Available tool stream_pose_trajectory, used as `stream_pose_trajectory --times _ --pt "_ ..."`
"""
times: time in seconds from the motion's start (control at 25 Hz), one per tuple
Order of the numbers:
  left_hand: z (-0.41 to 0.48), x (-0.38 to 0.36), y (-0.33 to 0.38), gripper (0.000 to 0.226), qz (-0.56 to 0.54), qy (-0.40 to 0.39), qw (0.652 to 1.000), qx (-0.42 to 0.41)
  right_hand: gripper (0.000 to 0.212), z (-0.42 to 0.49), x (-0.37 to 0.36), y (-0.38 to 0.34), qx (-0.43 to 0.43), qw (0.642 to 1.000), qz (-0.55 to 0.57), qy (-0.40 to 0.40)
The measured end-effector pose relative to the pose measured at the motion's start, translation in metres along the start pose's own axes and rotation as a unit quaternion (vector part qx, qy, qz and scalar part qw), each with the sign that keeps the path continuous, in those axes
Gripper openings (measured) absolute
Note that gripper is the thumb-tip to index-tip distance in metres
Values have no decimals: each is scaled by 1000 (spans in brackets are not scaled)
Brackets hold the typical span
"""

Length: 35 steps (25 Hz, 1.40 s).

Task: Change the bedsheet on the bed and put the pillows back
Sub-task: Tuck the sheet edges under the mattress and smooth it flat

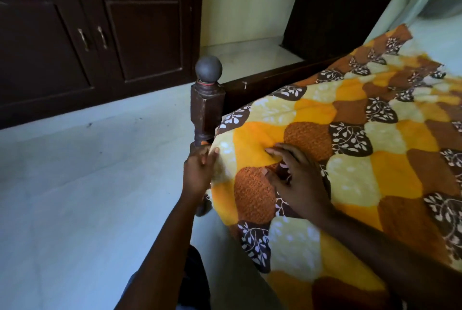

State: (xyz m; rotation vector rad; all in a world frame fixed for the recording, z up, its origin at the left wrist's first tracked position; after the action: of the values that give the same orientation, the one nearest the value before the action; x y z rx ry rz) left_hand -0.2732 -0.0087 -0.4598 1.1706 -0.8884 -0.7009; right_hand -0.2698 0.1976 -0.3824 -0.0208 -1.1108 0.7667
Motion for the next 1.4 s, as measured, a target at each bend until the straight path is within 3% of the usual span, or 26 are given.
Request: stream_pose_trajectory --times 0.08,0.16,0.32,0.44,0.6,0.72,0.84,0.96,1.12,1.28,1.4 --pt "-1 2 1 24 -74 -2 996 57 46 31 2 -17 53 996 72 -27" --pt "-4 2 8 22 -119 3 990 78 41 71 -7 -40 136 983 77 -96" --pt "0 13 26 20 -79 30 995 55 41 127 -61 -63 232 909 -6 -345" --pt "8 27 25 16 -48 13 995 85 33 149 -81 -61 273 874 -66 -396" --pt "16 45 24 15 -19 -24 992 126 37 151 -93 -65 288 850 -60 -437" --pt "20 48 22 20 -60 -51 987 143 45 144 -106 -71 289 824 -101 -477" --pt "23 50 12 23 -97 -33 986 128 50 141 -111 -73 240 811 -100 -524" --pt "24 47 4 25 -65 -37 991 110 52 138 -115 -73 198 792 -122 -564" --pt "22 32 -7 40 -27 -103 986 127 41 136 -116 -70 166 825 -80 -535" --pt "24 20 -20 32 -193 -167 953 162 32 137 -114 -74 162 856 -74 -485" --pt "24 21 -22 32 -230 -197 930 206 28 138 -99 -77 151 875 0 -461"
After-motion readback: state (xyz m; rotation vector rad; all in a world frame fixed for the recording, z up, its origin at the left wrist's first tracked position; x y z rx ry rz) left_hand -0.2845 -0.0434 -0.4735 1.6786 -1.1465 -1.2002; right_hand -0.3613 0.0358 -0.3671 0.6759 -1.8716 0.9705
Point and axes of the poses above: each hand's wrist, its own z-axis towards the middle knuckle, its own x-axis out of the back of the hand, y = z × x, the point moved 6 cm from there along z, towards the middle knuckle, and after that the axes turned 4 degrees about y, right-handed, at the moved point
